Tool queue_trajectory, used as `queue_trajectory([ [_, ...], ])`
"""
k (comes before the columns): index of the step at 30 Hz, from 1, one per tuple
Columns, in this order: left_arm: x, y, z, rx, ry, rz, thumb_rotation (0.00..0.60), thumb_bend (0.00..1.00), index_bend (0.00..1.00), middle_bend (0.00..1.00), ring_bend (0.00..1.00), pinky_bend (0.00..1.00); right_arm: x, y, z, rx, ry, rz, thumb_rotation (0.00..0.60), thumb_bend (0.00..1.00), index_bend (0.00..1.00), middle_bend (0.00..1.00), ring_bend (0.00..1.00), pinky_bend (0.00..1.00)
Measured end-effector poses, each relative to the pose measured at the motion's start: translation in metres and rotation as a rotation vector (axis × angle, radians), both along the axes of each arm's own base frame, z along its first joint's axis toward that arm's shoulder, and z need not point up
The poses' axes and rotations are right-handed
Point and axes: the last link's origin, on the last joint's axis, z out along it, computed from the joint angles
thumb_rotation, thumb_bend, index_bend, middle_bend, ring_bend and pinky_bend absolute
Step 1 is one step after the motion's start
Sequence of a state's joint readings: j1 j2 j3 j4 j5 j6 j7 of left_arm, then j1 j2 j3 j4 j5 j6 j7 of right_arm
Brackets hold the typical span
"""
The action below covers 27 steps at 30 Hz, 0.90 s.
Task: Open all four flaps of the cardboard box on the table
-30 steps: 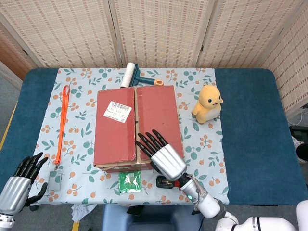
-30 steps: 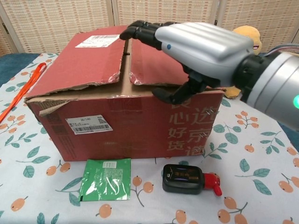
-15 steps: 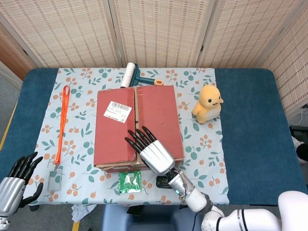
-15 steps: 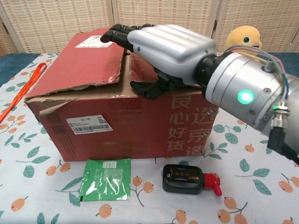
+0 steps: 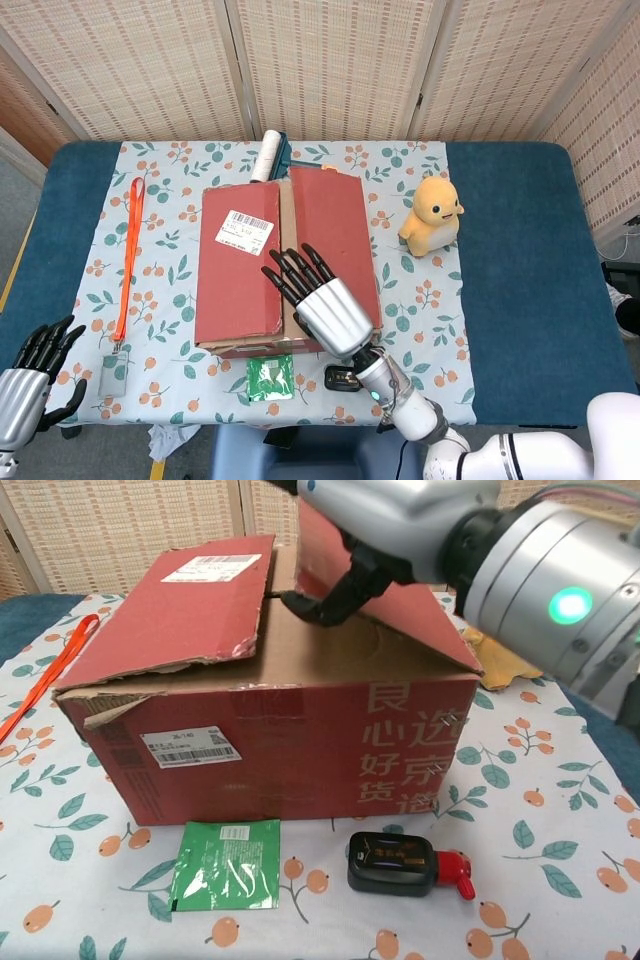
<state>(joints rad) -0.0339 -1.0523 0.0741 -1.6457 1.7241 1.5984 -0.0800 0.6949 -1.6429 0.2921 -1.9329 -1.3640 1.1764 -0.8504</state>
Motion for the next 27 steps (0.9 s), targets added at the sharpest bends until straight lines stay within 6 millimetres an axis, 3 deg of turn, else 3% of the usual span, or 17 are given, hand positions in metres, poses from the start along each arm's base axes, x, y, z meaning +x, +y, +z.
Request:
queue_trajectory([
  [6, 0.002, 0.001, -0.001, 0.002, -0.001, -0.001, 0.600, 0.53, 0.00, 0.00, 0.01, 0.00, -0.023, 0.009, 0.043, -0.099, -0.055, -0.037, 0.600, 0.46, 0.00, 0.00, 0.00, 0.00],
  [14, 0.005, -0.001, -0.008, -0.007, 0.036, -0.015, 0.600, 0.53, 0.00, 0.00, 0.01, 0.00, -0.095, 0.029, 0.104, -0.269, -0.104, -0.184, 0.600, 0.46, 0.00, 0.00, 0.00, 0.00],
  [20, 0.011, -0.001, -0.014, -0.008, 0.035, -0.047, 0.600, 0.52, 0.00, 0.00, 0.01, 0.00, -0.140, 0.053, 0.123, -0.252, -0.186, -0.210, 0.600, 0.46, 0.00, 0.00, 0.00, 0.00],
  [27, 0.017, -0.004, -0.027, -0.035, 0.044, -0.095, 0.600, 0.44, 0.00, 0.00, 0.00, 0.00, -0.202, 0.097, 0.127, -0.202, -0.220, -0.228, 0.600, 0.46, 0.00, 0.00, 0.00, 0.00],
])
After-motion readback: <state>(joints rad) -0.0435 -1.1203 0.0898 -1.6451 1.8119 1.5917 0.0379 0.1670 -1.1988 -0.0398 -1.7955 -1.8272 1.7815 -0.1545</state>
